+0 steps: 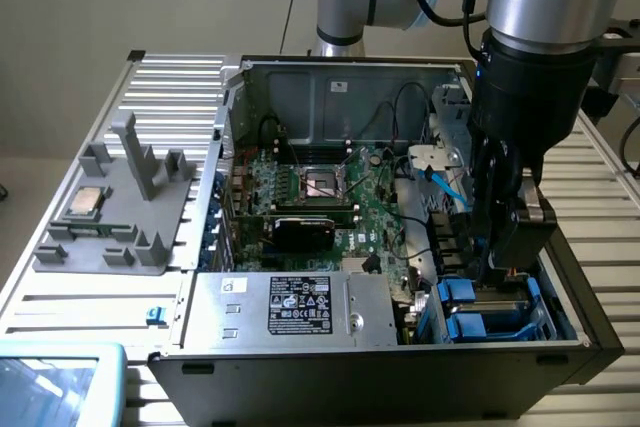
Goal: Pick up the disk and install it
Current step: 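Insert the second disk wire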
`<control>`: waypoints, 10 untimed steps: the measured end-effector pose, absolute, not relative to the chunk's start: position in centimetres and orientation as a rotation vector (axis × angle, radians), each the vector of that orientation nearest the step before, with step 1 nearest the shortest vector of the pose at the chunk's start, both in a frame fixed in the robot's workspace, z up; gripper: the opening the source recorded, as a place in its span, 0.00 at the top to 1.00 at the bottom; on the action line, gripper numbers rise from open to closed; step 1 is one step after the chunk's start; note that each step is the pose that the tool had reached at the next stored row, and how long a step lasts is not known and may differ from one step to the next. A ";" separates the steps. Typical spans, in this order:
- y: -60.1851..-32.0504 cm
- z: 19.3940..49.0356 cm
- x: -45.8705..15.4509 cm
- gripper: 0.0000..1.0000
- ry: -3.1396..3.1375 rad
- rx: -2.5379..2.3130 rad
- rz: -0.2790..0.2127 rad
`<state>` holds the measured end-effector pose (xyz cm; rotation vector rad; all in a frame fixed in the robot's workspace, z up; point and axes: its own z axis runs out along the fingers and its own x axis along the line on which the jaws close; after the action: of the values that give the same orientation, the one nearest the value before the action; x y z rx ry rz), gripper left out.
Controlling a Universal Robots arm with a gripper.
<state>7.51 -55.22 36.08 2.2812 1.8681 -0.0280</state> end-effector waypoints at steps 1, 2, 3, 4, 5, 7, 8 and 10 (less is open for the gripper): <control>-55.2 36.1 7.5 0.45 1.868 2.281 -0.026; -55.2 36.1 7.5 0.45 1.868 2.280 -0.026; -55.2 36.0 7.5 0.47 1.868 2.279 -0.026; -55.2 36.0 7.5 0.47 1.868 2.279 -0.026; -55.2 36.0 7.5 0.47 1.869 2.278 -0.025; -55.2 35.9 7.5 0.55 1.871 2.276 -0.025; -55.2 35.9 7.5 0.55 1.873 2.274 -0.025; -55.2 35.9 7.5 0.55 1.879 2.271 -0.023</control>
<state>7.49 -55.20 35.89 2.2706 1.8787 -0.0234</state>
